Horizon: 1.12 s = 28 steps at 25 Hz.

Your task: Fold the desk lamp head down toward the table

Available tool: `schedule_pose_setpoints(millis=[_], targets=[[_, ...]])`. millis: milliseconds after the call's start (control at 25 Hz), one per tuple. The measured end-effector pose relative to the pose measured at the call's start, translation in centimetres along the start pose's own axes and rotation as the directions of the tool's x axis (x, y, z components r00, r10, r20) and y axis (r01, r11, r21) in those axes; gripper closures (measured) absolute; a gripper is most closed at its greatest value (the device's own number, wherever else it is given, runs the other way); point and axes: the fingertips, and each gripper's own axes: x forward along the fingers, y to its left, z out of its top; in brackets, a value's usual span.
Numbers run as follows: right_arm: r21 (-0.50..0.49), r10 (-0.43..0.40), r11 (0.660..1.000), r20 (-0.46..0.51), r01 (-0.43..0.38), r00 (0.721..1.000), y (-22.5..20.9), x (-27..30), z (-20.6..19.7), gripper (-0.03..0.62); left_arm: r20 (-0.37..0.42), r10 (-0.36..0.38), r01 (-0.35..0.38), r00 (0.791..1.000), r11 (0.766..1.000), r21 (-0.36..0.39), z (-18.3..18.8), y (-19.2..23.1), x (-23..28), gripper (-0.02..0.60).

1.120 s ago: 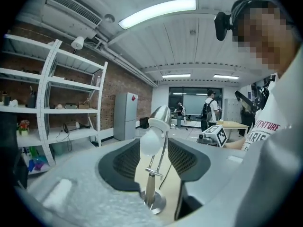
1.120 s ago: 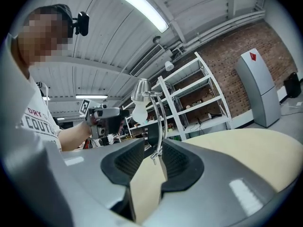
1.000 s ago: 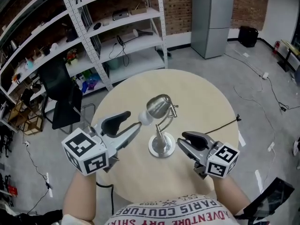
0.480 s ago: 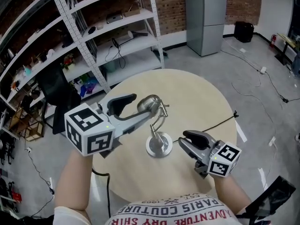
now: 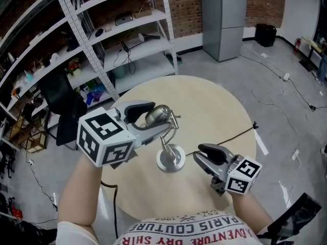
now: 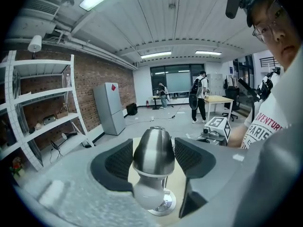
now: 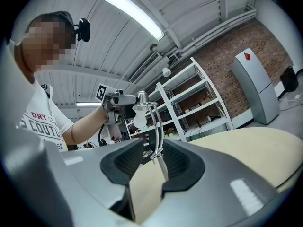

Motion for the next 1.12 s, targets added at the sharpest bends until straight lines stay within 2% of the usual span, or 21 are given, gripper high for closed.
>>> schedule_pose_setpoints(millis=[320,600,1120], targets=[[0.011,-0.004,1.0,-0.012,0.004,1.0,-0.6,-0.3,-0.5,0.473,-0.018,-0.017,0.018,1.0,1.0,0.016,-0.2,-0.1,0.0,0.305],[0.016,0.007,1.0,-0.021,-0.007,1.0,-0.3,-0.3,-1.2,0.473,-0.023,0.001,-0.001,1.0,1.0,0.021,-0.3,-0.5,-0.1,0.313],[0.013,0.013,1.0,-0.05,-0.012,0.999,0.1,0.3,-1.9,0.473,0.037,0.026,-0.026,0.999,1.0,-0.003,-0.4,-0.2,-0.7,0.314]])
